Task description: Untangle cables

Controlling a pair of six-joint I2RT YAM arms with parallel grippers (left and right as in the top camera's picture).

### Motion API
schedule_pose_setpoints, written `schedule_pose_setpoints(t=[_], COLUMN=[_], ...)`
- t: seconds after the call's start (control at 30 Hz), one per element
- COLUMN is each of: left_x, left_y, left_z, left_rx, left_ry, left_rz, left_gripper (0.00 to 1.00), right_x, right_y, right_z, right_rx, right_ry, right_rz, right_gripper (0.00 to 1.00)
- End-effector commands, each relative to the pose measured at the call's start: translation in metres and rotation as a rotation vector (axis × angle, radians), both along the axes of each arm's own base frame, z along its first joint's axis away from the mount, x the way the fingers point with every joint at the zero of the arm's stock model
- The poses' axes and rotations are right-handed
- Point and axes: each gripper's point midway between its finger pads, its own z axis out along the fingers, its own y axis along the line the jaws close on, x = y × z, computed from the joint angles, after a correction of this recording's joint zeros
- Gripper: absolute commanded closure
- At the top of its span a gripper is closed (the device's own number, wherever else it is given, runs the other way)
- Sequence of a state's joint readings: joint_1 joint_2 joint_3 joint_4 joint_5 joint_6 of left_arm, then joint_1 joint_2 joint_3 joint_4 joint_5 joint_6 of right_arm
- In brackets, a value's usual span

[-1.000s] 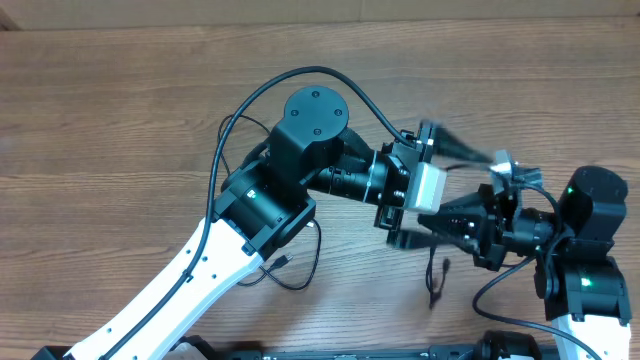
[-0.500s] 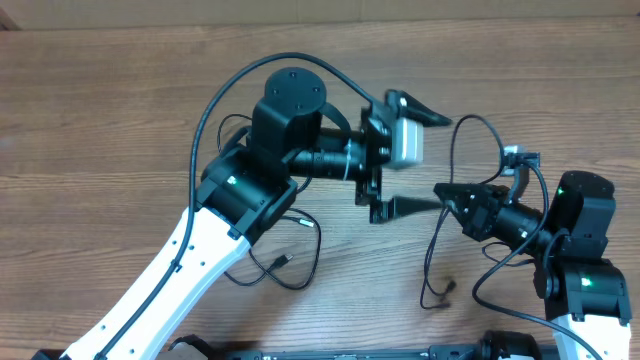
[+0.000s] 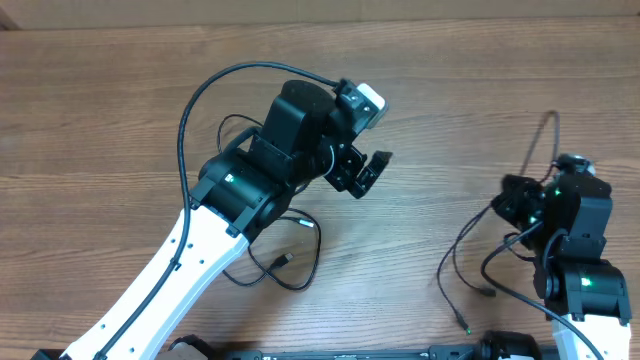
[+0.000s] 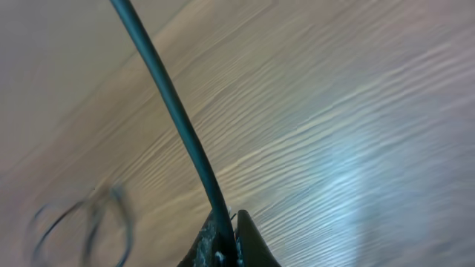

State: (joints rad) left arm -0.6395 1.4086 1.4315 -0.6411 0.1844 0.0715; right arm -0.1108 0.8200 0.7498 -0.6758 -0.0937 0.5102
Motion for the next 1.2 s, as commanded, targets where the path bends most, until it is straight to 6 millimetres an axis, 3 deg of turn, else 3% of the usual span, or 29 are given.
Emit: schedule_pose_setpoints(t=[0.0,0.23,0.3,0.37,0.53,0.73,0.93,1.03,1.17], left_x=[0.009,0.003,0.003,0.003,0.003,0.003,0.003,0.003,0.003], left_y=[0.014,0.019,0.019,0.019,0.019,0.019,0.019,0.019,0.019], left_z=[-0.002,-0.012,-0.012,-0.012,-0.012,-0.012,-0.012,-0.012,-0.012], left_rx=[0.032,0.069,0.071,0.071,0.071,0.071,0.071,0.071,0.071], left_ry=[-0.002,0.032,0.034,0.034,0.034,0.034,0.034,0.034,0.034], left_rz=[0.092,0.09,0.09,0.09,0.091,0.09,0.09,0.09,0.09], left_gripper=[0.0,0.0,0.0,0.0,0.0,0.0,0.01,0.01,0.0], right_x=[-0.01,-0.029,-0.041,-0.048,-0.064,-0.081,-0.106,-0.131,-0.15], right_y=[-0.064,-0.121,-0.157,-0.177,-0.22,-0.267,-0.307,-0.332,-0.354], right_z=[0.005,0.018,0.016,0.011,-0.047,-0.098,-0.12,-0.123,-0.114], right_rx=[-0.123,-0.205,-0.21,-0.208,-0.01,0.104,0.159,0.19,0.211], right_ry=[-0.009,-0.044,-0.033,-0.014,0.124,0.19,0.152,0.092,-0.006], right_rz=[-0.385,-0.655,-0.792,-0.86,-1.04,-1.226,-1.39,-1.512,-1.566], right_gripper=[0.96,0.96,0.96,0.96,0.96,0.96,0.96,0.96,0.96])
